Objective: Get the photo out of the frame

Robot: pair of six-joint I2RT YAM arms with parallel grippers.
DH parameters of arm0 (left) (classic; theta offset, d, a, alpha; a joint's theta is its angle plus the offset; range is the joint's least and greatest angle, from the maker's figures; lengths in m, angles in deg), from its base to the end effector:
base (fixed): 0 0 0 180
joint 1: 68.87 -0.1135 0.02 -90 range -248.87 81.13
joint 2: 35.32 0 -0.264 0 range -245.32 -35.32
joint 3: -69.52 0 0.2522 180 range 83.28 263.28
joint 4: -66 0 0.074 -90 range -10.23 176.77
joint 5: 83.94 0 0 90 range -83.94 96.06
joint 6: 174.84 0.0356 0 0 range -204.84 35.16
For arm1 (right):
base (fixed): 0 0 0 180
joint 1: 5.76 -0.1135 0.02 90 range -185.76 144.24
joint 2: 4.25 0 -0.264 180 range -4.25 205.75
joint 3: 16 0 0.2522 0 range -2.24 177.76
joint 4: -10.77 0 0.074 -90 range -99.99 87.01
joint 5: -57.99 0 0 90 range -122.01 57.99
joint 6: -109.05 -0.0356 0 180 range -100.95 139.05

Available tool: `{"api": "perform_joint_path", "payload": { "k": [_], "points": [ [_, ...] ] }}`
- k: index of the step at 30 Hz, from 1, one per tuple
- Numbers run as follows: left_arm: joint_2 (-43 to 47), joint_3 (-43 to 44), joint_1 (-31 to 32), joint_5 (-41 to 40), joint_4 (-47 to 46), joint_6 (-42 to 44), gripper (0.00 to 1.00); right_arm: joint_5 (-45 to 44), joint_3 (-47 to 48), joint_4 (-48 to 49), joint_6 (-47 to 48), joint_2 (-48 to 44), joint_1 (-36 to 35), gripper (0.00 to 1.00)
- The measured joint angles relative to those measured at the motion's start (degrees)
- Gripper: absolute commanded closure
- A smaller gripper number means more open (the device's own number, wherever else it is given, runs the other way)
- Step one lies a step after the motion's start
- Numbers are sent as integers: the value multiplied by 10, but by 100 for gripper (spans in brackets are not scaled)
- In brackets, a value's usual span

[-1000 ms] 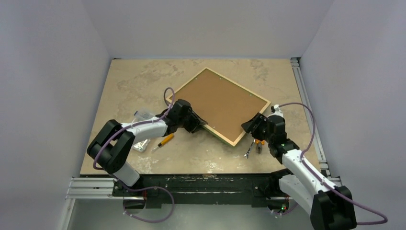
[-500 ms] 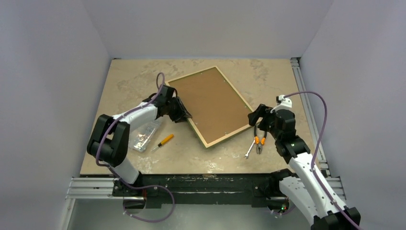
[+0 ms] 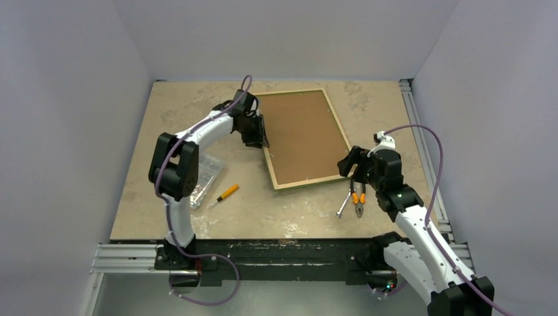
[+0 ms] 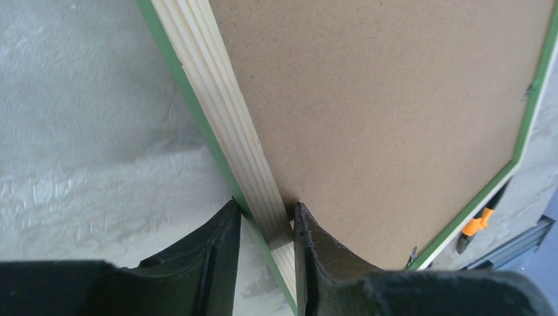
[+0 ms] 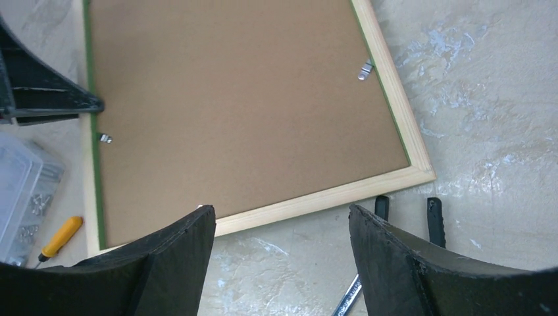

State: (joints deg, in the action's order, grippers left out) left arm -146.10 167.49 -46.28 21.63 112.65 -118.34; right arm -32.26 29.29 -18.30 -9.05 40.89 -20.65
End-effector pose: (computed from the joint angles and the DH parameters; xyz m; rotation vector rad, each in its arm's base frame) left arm 0.3791 -0.1681 0.2111 -0.1574 2.7148 -0.6767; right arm 0.1758 0.0466 0.2483 0.2451 2.0930 0.4513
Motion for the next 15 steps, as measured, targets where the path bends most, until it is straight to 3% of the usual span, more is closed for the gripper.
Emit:
{"api": "perform_joint_path", "payload": {
  "k": [15],
  "points": [
    [-172,202,52,-19,76,68,100,-12,0,-13,-10,-87,0,28]
  ]
}}
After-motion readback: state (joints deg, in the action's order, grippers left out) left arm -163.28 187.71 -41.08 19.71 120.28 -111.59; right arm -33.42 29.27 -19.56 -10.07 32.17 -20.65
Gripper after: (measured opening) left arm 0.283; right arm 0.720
